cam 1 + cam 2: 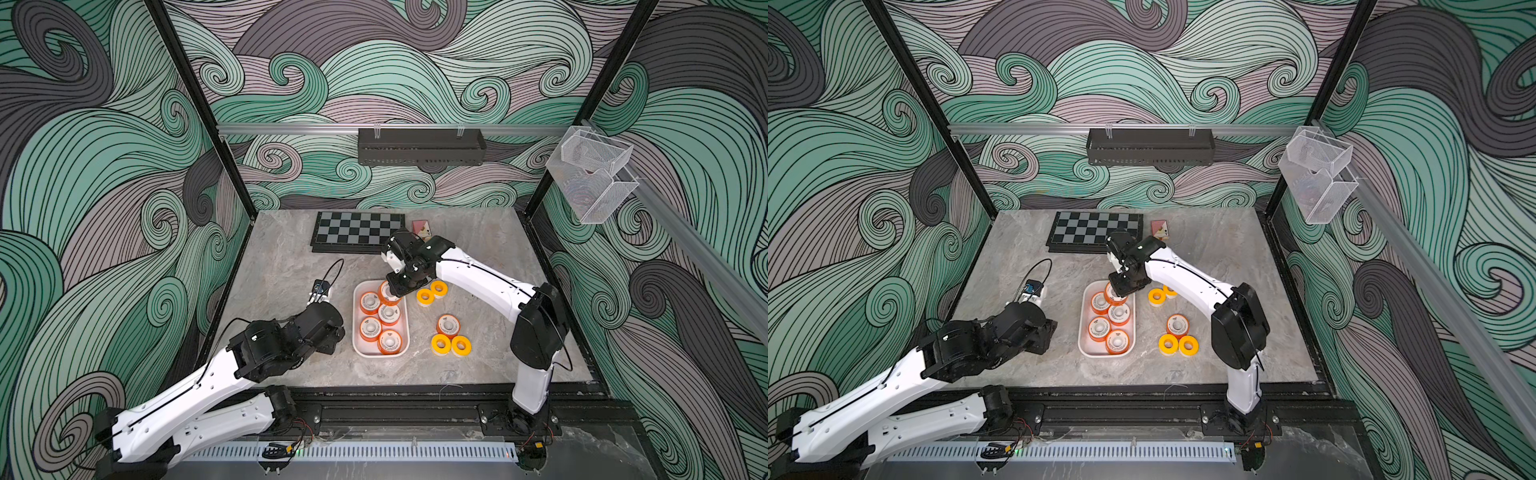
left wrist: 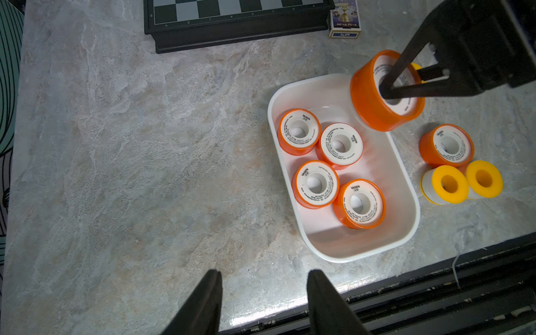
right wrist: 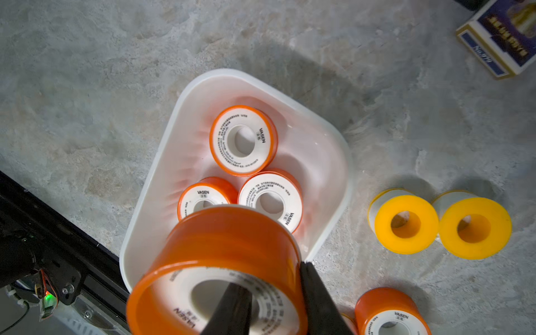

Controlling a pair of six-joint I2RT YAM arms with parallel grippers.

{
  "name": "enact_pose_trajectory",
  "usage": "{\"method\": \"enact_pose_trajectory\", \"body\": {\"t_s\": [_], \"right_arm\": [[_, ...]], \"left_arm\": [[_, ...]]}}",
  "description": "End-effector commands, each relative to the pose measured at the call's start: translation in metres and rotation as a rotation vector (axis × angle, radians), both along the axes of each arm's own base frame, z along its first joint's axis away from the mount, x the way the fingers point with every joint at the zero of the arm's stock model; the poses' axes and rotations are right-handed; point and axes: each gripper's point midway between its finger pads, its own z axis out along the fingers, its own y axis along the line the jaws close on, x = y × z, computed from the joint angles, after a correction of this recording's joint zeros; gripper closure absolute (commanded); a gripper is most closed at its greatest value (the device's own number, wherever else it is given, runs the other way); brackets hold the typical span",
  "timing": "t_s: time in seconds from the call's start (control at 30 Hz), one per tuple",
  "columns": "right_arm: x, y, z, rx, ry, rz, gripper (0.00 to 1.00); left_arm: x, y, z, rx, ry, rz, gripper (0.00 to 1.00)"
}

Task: Put the sealing tape into the storage box
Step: Place the sealing tape in the storage box.

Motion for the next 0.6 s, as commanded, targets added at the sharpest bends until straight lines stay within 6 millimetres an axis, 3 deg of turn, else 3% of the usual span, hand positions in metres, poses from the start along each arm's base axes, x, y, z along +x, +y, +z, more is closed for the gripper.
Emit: {"method": "enact_pose_trajectory", "body": {"t_s": [0.0, 0.2, 0.57], "right_arm": [[-0.007, 0.019, -0.012, 0.002, 0.022, 0.025, 0.71], [-0.007, 0.036, -0.029, -0.015, 0.040, 0.043, 0.71], [0.018, 0.055, -0.060, -0.066, 0.031, 0.037, 0.71]], "left_arm": [[-0.001, 0.005, 0.001, 0.016, -0.006, 0.009, 0.49], [-0.001, 0.005, 0.000, 0.021, -0.002, 0.010, 0.48], [-0.001, 0.005, 0.000, 0.020, -0.003, 0.012, 0.49]]}}
